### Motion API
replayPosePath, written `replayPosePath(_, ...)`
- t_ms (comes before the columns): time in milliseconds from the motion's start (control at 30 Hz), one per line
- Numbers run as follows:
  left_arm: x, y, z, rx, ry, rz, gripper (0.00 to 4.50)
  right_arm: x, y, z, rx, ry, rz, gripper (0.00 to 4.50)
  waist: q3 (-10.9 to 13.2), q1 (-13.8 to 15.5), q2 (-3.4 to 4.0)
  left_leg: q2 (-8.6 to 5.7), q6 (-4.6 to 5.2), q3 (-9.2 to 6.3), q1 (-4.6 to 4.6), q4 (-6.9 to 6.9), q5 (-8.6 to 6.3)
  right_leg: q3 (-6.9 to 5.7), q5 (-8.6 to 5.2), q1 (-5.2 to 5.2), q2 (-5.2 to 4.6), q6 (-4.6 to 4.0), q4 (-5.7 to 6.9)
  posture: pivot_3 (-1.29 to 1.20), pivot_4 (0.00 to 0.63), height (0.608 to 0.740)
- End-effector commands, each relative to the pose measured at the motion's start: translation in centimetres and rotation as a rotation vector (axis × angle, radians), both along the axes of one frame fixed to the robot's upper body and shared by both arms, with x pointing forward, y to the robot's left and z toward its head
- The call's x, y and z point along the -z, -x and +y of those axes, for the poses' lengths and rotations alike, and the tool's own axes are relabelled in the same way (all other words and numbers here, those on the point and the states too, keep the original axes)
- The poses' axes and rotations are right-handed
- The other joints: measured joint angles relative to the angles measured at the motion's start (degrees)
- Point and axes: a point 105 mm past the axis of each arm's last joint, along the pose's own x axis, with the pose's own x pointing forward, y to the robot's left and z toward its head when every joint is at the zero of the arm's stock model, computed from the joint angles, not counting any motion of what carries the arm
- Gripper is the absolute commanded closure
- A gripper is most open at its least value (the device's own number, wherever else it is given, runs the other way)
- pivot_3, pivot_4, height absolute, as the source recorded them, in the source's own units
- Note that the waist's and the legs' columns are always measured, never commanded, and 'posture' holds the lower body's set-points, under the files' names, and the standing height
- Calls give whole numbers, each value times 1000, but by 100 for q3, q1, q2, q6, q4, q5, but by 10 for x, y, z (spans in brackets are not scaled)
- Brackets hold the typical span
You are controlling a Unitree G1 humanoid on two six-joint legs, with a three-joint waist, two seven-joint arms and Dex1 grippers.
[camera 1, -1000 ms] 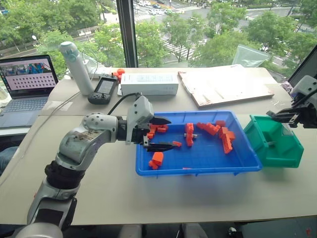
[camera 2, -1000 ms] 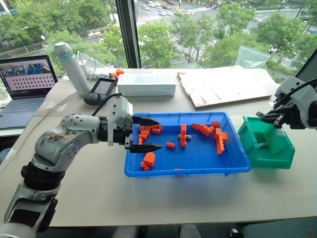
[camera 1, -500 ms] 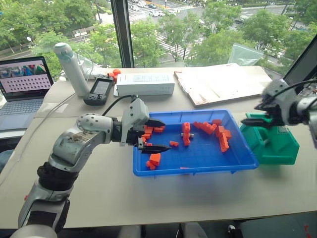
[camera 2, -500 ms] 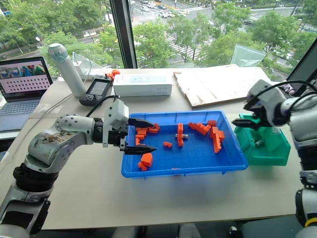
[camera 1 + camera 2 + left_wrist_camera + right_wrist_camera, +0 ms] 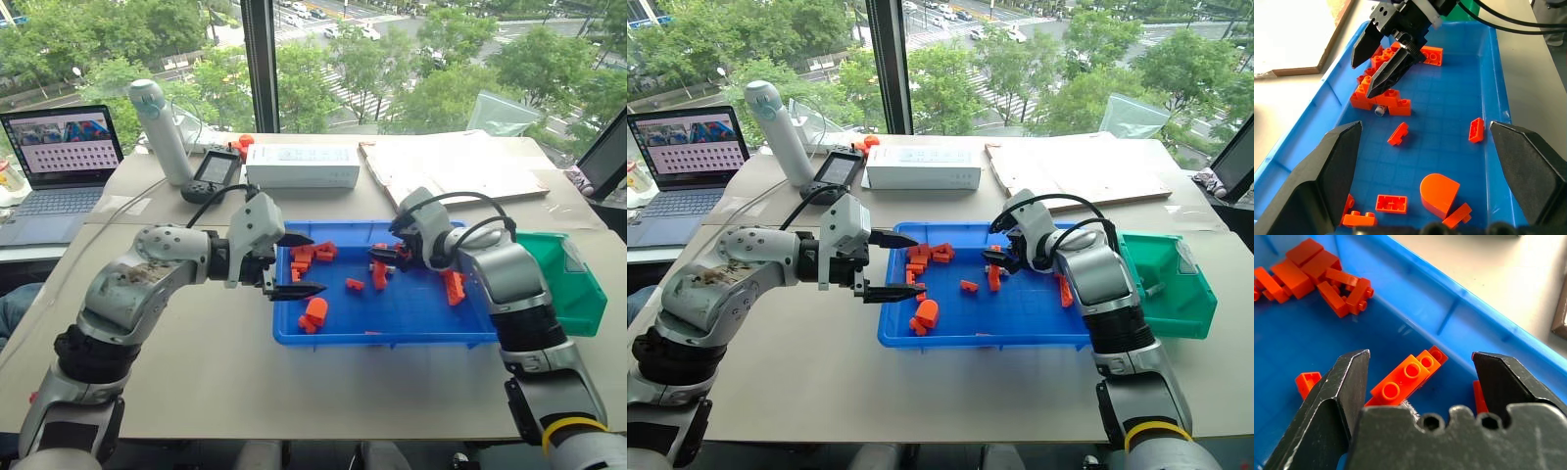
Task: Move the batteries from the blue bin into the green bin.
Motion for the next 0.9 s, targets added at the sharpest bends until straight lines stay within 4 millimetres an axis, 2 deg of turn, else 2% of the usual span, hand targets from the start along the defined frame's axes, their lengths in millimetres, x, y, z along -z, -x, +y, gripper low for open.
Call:
replayPosePath(33,-11,4,1,-1,7,-46,0,-2,0,3,27,-38,-22,818,0,-15,0,0,1,1,0,0,1,1,0,-1,0,0,1,0,150,740)
replayPosePath(167,-12,3,1,0,5,-51,0,0,-2,7,44,-80,-24,1989,0,-43,0,1,2,11,1,-1,2,1,0,-2,3,0,7,0,150,740)
replayPosePath(333,-13,3,0,2,4,-54,0,-17,-2,5,29,-79,-64,3781,0,-38,0,0,2,11,0,0,2,0,-1,-2,3,0,7,0,150,740)
replayPosePath(367,-13,3,0,3,4,-54,0,-20,-2,6,16,-81,-72,4031,0,-39,0,1,2,11,0,0,2,0,0,-2,3,0,7,0,150,740)
replayPosePath(467,-13,2,0,4,6,-53,0,-39,4,17,-98,-46,-145,4007,0,-50,0,1,2,12,0,-1,2,1,-1,-3,3,-1,7,0,150,740)
replayPosePath(567,-14,2,-1,5,9,-55,0,-45,14,36,-192,-69,-151,4007,0,-75,0,3,2,13,0,-1,2,1,-1,-4,4,-1,6,0,150,740)
replayPosePath(667,-15,1,-1,5,10,-57,0,-44,29,59,-300,-143,-85,4007,0,-109,0,8,2,9,1,-3,2,0,-2,-4,7,-3,6,0,150,740)
replayPosePath(800,-15,1,1,-1,6,-59,0,-29,49,81,-419,-167,14,4007,0,-105,0,6,2,-6,0,-3,2,0,-2,-3,7,-3,8,0,150,740)
replayPosePath(867,-15,2,2,-2,5,-59,0,-25,59,89,-469,-177,53,2986,0,-96,0,5,2,-8,1,-2,2,-2,-2,-2,7,-3,8,0,150,740)
replayPosePath(900,-16,2,3,-3,4,-58,0,-24,63,91,-488,-179,69,2799,0,-96,0,5,2,-9,1,-2,2,-2,-2,-2,7,-3,8,0,150,740)
